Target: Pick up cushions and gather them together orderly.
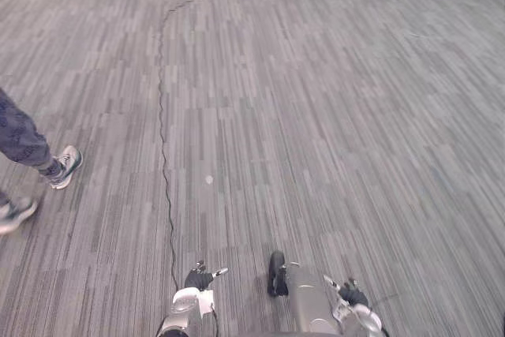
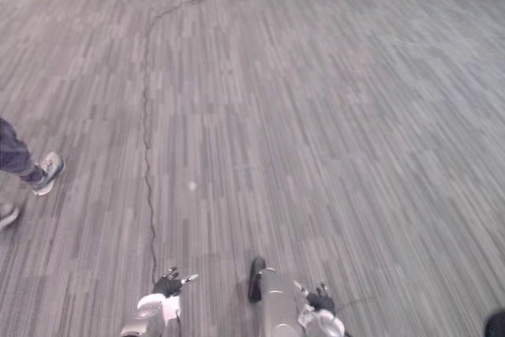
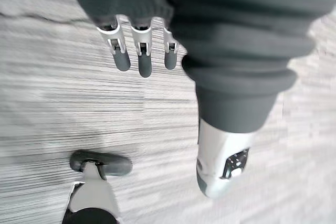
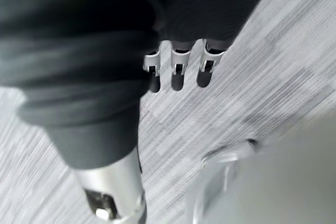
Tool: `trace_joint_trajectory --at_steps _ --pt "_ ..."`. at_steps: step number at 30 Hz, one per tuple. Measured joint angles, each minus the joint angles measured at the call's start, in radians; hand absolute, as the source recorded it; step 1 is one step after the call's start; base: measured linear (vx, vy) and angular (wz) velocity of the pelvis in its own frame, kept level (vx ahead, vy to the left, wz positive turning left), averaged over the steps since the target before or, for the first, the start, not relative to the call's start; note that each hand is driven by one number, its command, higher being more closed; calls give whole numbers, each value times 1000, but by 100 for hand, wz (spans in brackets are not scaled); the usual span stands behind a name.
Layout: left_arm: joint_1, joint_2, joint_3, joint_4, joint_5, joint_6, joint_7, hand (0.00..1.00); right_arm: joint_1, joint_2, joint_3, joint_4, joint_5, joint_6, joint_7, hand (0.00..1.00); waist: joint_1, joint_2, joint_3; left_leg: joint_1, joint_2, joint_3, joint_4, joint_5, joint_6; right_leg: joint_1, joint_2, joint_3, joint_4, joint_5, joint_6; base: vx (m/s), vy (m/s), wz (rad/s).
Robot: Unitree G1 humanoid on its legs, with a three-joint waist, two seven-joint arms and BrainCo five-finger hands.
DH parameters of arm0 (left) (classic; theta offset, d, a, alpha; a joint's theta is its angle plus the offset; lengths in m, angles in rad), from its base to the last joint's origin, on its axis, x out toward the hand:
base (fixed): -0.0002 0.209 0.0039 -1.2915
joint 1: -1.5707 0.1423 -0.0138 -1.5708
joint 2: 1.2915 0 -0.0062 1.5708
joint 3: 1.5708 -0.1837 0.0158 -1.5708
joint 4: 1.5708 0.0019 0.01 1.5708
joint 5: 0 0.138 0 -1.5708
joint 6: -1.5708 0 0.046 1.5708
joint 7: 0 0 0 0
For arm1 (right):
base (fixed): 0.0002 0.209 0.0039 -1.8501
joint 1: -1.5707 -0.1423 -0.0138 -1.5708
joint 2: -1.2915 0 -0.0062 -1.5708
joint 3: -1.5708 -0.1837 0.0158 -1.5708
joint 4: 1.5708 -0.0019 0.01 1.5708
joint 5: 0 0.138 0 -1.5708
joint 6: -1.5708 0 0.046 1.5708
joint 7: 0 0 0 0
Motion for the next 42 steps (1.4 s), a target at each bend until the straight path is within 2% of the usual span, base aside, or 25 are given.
trace_joint_trajectory --at_steps 2,4,5,9,11,12,13,14,17,19,20,21,23,26,28,30,31,32,33,34,35,37,38,40,42 --pt "18 -11 53 -37 0 1 2 0 -10 -3 11 -12 0 3 -6 0 32 25 20 -206 115 -21 468 41 -52 159 80 2 -77 -46 -47 771 -246 -33" --pt "20 4 56 -76 -2 -3 0 0 -10 12 51 -13 2 4 -8 0 52 -10 38 -291 124 0 539 12 -53 316 96 31 -168 -65 -67 659 -167 -47" --pt "21 10 54 -100 -5 -7 -2 0 -13 28 73 -15 3 4 -8 0 64 -37 34 -361 123 44 502 -4 -42 394 95 57 -230 -68 -70 605 -140 -46" --pt "19 0 44 -144 -9 -26 -3 0 -41 58 88 -27 0 4 -8 0 84 -49 34 -521 84 136 148 -12 -22 567 80 127 -373 -81 -45 599 1 -55" --pt "16 -13 43 -148 -9 -27 -3 0 -36 63 85 -22 -3 4 -13 0 104 -40 30 -549 9 115 -188 93 -29 661 45 183 -425 -118 5 609 188 -72" --pt "16 -13 42 -149 -10 -28 -3 0 -37 58 85 -21 -4 4 -13 0 109 -40 28 -557 -2 100 -216 122 -28 672 41 195 -429 -131 8 720 335 -105" --pt "16 -5 41 -147 -10 -30 -3 0 -38 63 89 -8 -4 5 -13 0 124 -60 17 -556 -42 66 -200 231 -12 700 13 250 -440 -165 21 736 389 -92" --pt "15 13 41 -138 -9 -27 -3 0 -41 80 86 -9 -8 5 -12 0 113 -81 -5 -566 -70 58 -170 214 23 683 -29 283 -402 -166 25 760 407 -82" --pt "13 31 40 -135 -7 -25 -3 0 -17 87 83 -10 -15 5 -10 0 113 -124 -14 -531 -96 103 -111 127 57 606 -69 314 -176 -143 68 609 307 -30" --pt "5 54 31 -106 -2 -22 -2 0 3 83 85 -13 -24 9 -2 0 104 -151 -4 -397 -120 145 -97 20 71 407 -99 313 347 -27 230 596 247 -45" --pt "2 55 30 -94 2 -18 -1 0 4 81 86 -13 -28 10 -1 0 100 -148 -2 -368 -120 149 -99 5 71 379 -101 300 414 -28 229 547 180 -52" --pt "1 53 15 -69 10 -13 0 0 7 80 88 -30 -49 10 2 0 91 -136 3 -275 -113 171 -125 -22 71 303 -108 248 540 -44 202 511 141 -64" --pt "-4 48 -9 -55 10 -3 0 0 7 81 96 -59 -52 5 9 0 88 -111 7 -153 -101 210 -207 -47 53 197 -115 143 547 -79 147 536 131 -70" --pt "-8 50 -37 -33 10 -2 -1 0 0 80 101 -89 -52 -5 20 0 75 -105 11 -24 -78 269 -300 -72 9 53 -116 -66 310 -99 104 469 63 -49" --pt "-11 48 -51 0 13 -1 -3 0 -1 74 82 -86 -53 -7 22 0 40 -106 10 82 -96 308 -398 -66 -2 26 -93 -185 -73 -7 71 433 7 -19" --pt "-12 46 -57 10 29 0 -4 0 5 55 82 -65 -54 -5 23 0 32 -109 8 131 -118 302 -428 -64 -15 30 -80 -174 -184 86 23 612 -43 6" --pt "-17 30 -50 22 45 3 -3 0 6 31 80 -45 -61 6 24 0 29 -87 2 170 -101 292 -430 -46 -46 33 -68 -160 -128 132 -81 783 -113 3" --pt "-15 23 -42 19 52 3 -4 0 9 18 80 -44 -72 8 24 0 31 -64 -8 169 -78 283 -405 -25 -83 30 -64 -169 -96 93 -85 656 -139 0" --pt "-18 16 -42 18 53 2 -4 0 10 12 76 -49 -88 11 26 0 21 -48 -9 141 -47 256 -308 -12 -102 40 -50 -174 -71 51 -85 745 -262 -3" --pt "-22 15 -23 17 65 3 -4 0 6 12 64 -62 -91 13 27 0 6 -24 3 56 30 202 -54 27 -94 91 -15 -178 -75 6 -89 716 -266 -41" --pt "-10 13 9 -11 71 4 -3 0 0 12 65 -63 -90 14 25 0 15 -3 6 -92 120 115 317 150 -40 171 52 -146 -116 -29 -107 814 -250 -80" --pt "11 12 14 -35 71 3 -3 0 -4 14 92 -60 -89 15 21 0 37 -7 14 -171 141 80 501 130 -49 243 94 -99 -147 -49 -122 447 -72 -103" --pt "16 23 15 -67 70 1 -3 0 -8 26 126 -55 -88 16 19 0 51 -29 24 -256 140 60 592 95 -52 336 108 -51 -187 -73 -124 453 -39 -92" --pt "20 25 11 -99 69 -5 -3 0 -5 39 163 -54 -87 20 18 0 57 -63 24 -384 126 72 527 57 -28 466 114 12 -278 -98 -118 644 -37 -90" --pt "30 23 13 -132 69 -11 -3 0 -7 50 174 -55 -86 24 18 0 63 -66 16 -464 104 110 346 31 -21 544 113 76 -337 -110 -98 526 37 -87"
